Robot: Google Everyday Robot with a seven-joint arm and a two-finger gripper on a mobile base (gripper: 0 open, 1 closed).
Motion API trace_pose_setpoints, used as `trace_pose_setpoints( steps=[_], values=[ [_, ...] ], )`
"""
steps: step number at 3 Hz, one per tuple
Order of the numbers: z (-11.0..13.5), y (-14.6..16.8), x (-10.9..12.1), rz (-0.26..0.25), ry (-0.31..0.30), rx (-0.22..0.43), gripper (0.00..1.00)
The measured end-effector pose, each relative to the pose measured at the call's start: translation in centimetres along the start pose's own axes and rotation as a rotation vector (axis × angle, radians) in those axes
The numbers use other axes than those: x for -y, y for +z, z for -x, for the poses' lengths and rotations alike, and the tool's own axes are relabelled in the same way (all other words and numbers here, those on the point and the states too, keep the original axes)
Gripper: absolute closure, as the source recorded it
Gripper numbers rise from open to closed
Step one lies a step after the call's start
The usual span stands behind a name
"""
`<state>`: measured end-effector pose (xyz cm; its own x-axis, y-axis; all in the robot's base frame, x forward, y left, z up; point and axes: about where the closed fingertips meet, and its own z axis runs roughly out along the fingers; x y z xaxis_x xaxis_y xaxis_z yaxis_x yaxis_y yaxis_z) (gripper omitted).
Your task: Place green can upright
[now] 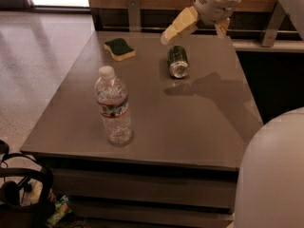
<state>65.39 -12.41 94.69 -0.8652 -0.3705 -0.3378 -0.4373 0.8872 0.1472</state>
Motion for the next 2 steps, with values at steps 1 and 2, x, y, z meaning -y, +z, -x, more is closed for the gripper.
trace_pose_setpoints(
  steps=[1,2],
  values=[
    [0.0,0.0,0.0,0.000,0.000,0.000,0.00],
    [1.8,1.1,-0.4,0.002,0.045,-0.012,0.00]
  ],
)
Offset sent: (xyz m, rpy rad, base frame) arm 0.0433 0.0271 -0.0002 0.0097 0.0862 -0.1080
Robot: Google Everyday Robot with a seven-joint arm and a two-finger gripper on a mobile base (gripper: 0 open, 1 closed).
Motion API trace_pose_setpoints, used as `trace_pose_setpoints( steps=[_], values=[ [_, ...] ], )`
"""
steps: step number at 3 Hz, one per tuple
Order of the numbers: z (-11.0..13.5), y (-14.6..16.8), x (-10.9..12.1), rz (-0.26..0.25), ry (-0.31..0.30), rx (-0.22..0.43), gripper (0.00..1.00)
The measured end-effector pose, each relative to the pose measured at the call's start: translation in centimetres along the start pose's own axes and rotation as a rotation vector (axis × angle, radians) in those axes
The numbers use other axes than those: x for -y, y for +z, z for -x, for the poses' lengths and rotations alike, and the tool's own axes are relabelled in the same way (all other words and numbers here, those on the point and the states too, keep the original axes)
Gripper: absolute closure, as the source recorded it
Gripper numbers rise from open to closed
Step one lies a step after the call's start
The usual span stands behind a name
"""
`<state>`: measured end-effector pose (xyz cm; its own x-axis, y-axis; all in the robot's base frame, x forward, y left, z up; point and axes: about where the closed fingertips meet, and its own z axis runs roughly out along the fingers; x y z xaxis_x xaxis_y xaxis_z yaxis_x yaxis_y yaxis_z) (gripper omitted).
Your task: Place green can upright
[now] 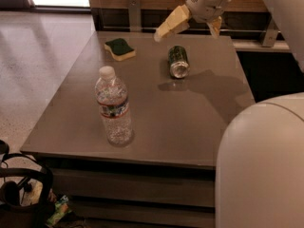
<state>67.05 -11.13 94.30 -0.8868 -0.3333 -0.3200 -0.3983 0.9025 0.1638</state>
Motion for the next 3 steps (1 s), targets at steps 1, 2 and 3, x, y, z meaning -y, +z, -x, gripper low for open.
trace_pose_setpoints(
  steps=[1,2,3],
  values=[
    [1.7,1.8,-0.4,-0.061,0.090,-0.036,0.00],
    [2.4,3.5,-0.6,-0.173,0.232,-0.088,0.00],
    [2.7,5.0,-0.2,-0.264,0.293,-0.127,0.00]
  ],
)
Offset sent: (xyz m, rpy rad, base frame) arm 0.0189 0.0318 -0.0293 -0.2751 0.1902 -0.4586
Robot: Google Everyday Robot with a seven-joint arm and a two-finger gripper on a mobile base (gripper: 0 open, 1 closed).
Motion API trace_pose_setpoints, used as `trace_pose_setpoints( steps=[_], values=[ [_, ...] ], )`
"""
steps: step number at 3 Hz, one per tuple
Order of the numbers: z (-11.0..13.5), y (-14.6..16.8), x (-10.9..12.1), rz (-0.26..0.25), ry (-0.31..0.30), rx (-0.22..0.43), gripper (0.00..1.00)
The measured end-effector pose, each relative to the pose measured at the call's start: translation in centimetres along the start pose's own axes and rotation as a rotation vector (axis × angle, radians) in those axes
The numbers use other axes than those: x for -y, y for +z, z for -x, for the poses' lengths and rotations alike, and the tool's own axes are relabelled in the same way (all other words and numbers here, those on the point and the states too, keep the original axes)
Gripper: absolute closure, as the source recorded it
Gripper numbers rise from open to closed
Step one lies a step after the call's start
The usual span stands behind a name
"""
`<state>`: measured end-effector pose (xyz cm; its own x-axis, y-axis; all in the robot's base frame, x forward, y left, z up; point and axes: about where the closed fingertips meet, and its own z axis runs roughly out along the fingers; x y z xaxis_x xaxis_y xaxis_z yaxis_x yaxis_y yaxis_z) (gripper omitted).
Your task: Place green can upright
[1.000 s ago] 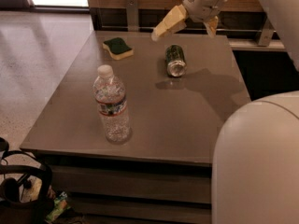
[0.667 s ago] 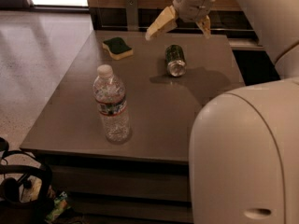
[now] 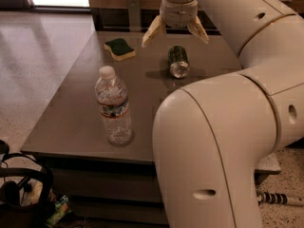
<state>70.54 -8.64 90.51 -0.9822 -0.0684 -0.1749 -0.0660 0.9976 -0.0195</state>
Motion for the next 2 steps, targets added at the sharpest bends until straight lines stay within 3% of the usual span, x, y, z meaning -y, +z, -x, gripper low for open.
trace_pose_setpoints(
  steps=[1,2],
  values=[
    [0.49,1.46,0.33,-0.050,0.033,-0.023,0.00],
    [0.73,2.29,0.94,-0.060,0.059,-0.034,0.00]
  ],
)
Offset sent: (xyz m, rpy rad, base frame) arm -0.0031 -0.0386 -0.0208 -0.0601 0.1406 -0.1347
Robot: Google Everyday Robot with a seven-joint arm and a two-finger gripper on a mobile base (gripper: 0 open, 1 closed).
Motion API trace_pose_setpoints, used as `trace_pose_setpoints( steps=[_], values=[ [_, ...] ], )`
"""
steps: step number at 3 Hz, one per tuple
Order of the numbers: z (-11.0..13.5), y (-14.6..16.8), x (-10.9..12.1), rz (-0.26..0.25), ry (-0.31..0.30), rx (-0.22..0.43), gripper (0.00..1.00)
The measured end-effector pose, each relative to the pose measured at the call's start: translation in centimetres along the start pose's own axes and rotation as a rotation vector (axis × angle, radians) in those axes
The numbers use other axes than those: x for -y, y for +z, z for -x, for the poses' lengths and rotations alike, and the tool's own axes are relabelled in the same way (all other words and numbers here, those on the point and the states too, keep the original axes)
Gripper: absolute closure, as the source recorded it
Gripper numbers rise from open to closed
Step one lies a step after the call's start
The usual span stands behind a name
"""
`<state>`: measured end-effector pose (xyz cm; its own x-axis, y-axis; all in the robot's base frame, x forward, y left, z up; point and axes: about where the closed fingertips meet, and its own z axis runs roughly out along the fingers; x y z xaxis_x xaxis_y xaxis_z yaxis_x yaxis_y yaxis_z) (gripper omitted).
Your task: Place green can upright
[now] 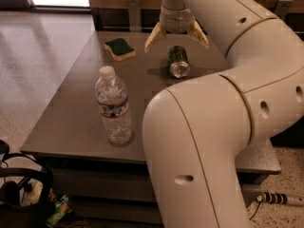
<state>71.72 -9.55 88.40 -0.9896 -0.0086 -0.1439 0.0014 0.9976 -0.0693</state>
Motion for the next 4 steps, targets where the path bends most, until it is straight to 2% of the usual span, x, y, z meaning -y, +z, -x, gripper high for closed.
trace_pose_setpoints(
  steps=[2,3,4],
  values=[
    [0.4,1.3,2.2,0.077,0.059,-0.007,0.00],
    [0.5,1.5,2.4,0.093,0.061,-0.009,0.00],
    [1.0,2.3,1.3,0.115,0.028,-0.017,0.00]
  ],
)
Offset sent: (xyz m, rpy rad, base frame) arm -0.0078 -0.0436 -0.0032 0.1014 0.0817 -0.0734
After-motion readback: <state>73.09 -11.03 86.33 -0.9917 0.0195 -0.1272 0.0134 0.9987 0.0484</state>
